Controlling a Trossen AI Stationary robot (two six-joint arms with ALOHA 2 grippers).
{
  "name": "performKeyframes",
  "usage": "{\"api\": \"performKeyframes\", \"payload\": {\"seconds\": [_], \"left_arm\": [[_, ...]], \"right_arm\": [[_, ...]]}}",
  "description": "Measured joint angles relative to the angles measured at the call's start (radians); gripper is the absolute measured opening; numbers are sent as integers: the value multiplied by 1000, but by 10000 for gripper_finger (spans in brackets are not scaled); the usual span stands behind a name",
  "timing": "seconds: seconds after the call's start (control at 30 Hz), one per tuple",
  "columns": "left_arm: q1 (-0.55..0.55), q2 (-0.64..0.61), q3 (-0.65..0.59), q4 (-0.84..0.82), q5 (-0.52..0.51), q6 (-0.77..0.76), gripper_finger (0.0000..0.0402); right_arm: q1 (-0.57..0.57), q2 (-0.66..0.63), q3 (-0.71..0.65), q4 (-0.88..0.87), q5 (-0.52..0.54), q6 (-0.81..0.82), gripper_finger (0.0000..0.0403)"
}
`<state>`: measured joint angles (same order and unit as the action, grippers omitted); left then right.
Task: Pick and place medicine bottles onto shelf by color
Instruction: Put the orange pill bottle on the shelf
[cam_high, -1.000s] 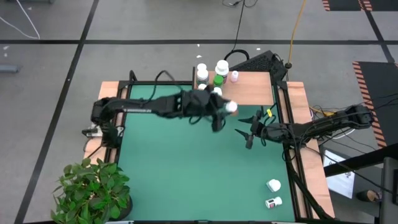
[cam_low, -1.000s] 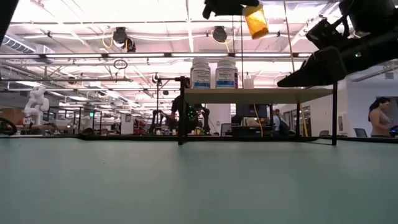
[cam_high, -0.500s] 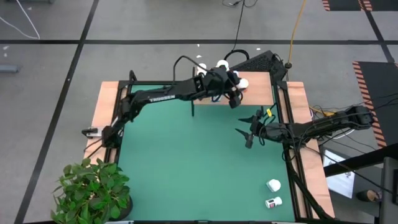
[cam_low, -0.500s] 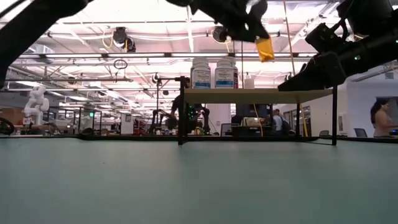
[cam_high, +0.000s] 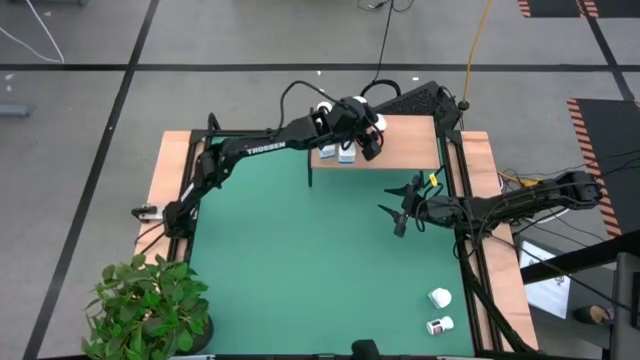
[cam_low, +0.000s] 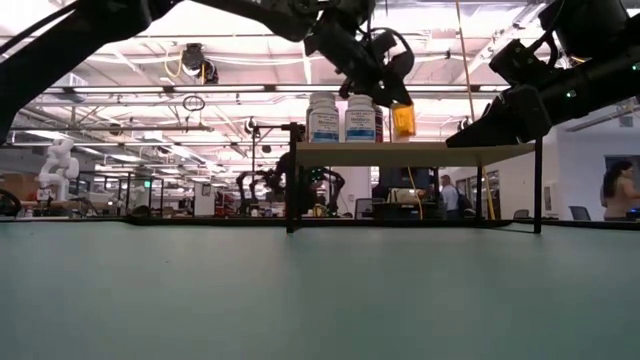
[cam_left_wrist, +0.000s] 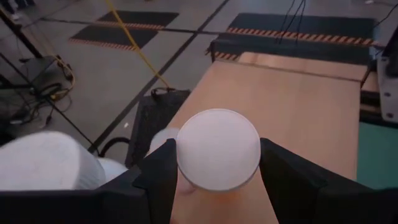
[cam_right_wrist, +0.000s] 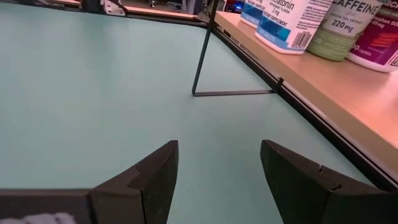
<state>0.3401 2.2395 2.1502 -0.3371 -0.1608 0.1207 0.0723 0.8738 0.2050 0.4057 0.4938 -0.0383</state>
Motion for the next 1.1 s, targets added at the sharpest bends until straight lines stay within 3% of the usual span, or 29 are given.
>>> {"api": "performKeyframes", "payload": {"seconds": [1.1], "left_arm": [[-23,-8,0,9,92,54,205]], "right_arm": [[-1,0,0,0,-1,-5,222]]}}
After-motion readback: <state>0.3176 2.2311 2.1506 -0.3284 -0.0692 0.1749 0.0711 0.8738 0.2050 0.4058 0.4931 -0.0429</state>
